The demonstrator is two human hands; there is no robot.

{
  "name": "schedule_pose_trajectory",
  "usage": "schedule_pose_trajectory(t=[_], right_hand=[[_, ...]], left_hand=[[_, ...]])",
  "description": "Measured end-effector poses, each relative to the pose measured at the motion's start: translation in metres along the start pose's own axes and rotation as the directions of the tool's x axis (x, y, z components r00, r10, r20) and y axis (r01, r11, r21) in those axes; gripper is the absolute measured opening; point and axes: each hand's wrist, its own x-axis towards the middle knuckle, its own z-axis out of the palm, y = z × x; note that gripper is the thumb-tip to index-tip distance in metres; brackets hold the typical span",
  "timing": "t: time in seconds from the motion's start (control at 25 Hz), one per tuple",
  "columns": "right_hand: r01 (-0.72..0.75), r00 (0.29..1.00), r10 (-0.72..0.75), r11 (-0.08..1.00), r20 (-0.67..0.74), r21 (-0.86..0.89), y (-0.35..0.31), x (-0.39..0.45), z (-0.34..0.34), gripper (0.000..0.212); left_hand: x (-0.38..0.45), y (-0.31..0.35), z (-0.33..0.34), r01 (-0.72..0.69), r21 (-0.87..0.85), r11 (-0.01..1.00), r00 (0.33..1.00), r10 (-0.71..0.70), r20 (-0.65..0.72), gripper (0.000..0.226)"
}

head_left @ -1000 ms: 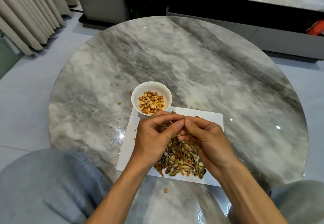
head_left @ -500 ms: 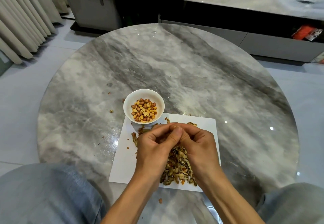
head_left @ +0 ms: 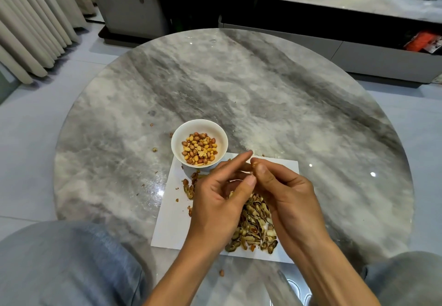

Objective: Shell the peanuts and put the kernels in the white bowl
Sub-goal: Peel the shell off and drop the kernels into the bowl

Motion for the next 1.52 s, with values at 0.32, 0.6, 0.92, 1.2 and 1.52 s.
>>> schedule_pose_trajectory(t=[0.32,0.6,0.92,1.2,1.52], right_hand=[[0.098,0.992,-0.072,0.958,0.106,-0.269,-0.019,0.001,-0.012,0.014],[0.282,0.958,-0.214,0.807,0.189,-0.518,-0.020,0.001,-0.011,0.016],[0.560,0.803,-0.492,0.429,0.337,-0.708,-0.007,-0.003,-0.009,0.016],[0.605,0.713,-0.645,0.367,0.275,-0.707,0.006,-0.005,-0.002,0.013],[0.481,0.859,-0.476,0.623,0.189,-0.617,-0.002,-0.003,-0.003,0.013]], left_hand=[[0.004,0.008,-0.011,-0.087,0.190,0.978,0.996,0.090,-0.009,0.031],[0.008,0.011,-0.012,-0.018,0.043,0.999,1.000,0.019,-0.019,0.030],[0.008,0.009,-0.007,0.134,-0.159,0.978,0.987,-0.146,-0.065,0.017],[0.003,0.010,0.000,0.201,-0.316,0.927,0.961,-0.249,-0.120,0.016],[0.010,0.013,-0.010,0.073,-0.005,0.997,0.991,-0.073,-0.111,0.015]])
